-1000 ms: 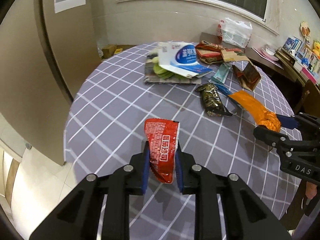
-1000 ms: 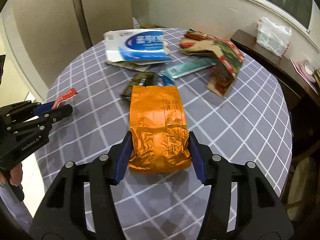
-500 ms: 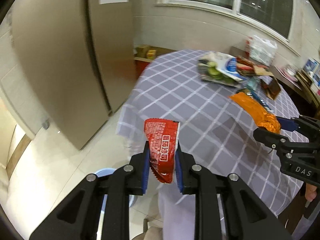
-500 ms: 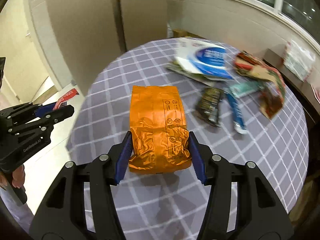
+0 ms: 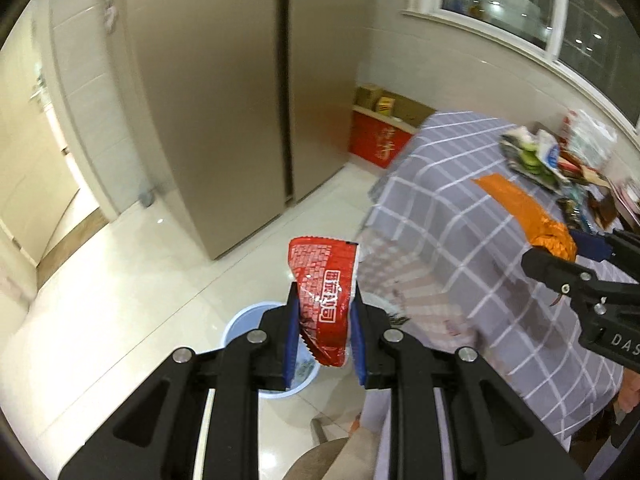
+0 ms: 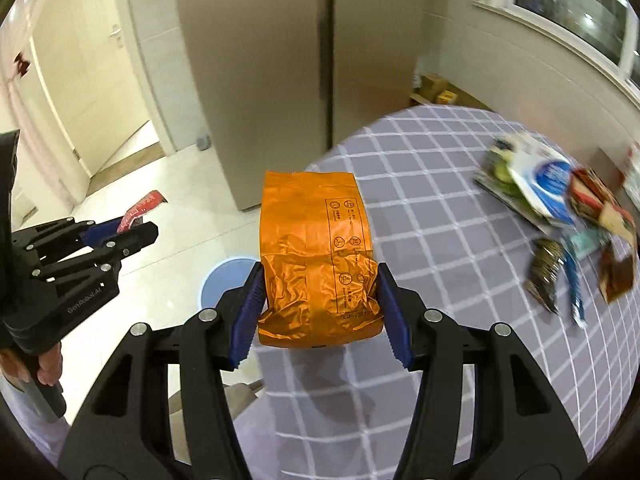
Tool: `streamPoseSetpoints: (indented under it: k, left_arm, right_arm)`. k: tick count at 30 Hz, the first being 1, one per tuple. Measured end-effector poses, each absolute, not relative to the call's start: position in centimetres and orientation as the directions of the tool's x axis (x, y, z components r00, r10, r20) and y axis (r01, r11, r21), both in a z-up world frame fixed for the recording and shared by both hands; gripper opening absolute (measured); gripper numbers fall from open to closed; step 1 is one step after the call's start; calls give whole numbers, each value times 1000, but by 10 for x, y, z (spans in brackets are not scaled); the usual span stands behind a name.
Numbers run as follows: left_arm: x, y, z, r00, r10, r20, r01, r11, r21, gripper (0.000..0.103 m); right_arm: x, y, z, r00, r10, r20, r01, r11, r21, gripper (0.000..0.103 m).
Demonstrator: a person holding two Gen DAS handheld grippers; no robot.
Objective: Collect trash
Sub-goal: 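Carry the orange bag and red wrapper with both tools over the blue bucket, then open the left tool over the bucket while the right tool releases the orange bag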
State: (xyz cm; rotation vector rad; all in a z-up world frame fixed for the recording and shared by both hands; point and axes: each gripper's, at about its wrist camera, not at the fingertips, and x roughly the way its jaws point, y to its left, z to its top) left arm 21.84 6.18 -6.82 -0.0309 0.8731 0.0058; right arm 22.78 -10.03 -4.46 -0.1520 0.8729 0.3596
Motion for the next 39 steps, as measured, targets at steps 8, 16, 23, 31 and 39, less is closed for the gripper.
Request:
streamPoseSetpoints:
  k: [8,16,23,31,39]
  left_arm:
    - [215,100,-82,602,62,-796,-121,992,-15,22]
    - [228,122,-95,566,86,-820,-172,985,-16,22]
    - [244,133,-100,575,95,-812,-206,978,-31,50]
    - [241,152,-114,531,106,-841,-258,965,-41,50]
    - [215,184,-117,510,156,-846,-341,940,-32,57]
  right_arm:
    - [240,-52,-54,540,288,-791,-451,893,17,54]
    - [257,-22,-75,477,296,-828,-492,870,28,54]
    - [269,-7,-86,443,279,-852,-495,869,27,54]
    - [277,8,-101,406,252,-878,-506,863,13,54]
    - [280,45,-118,350,249,-903,-560,828,11,54]
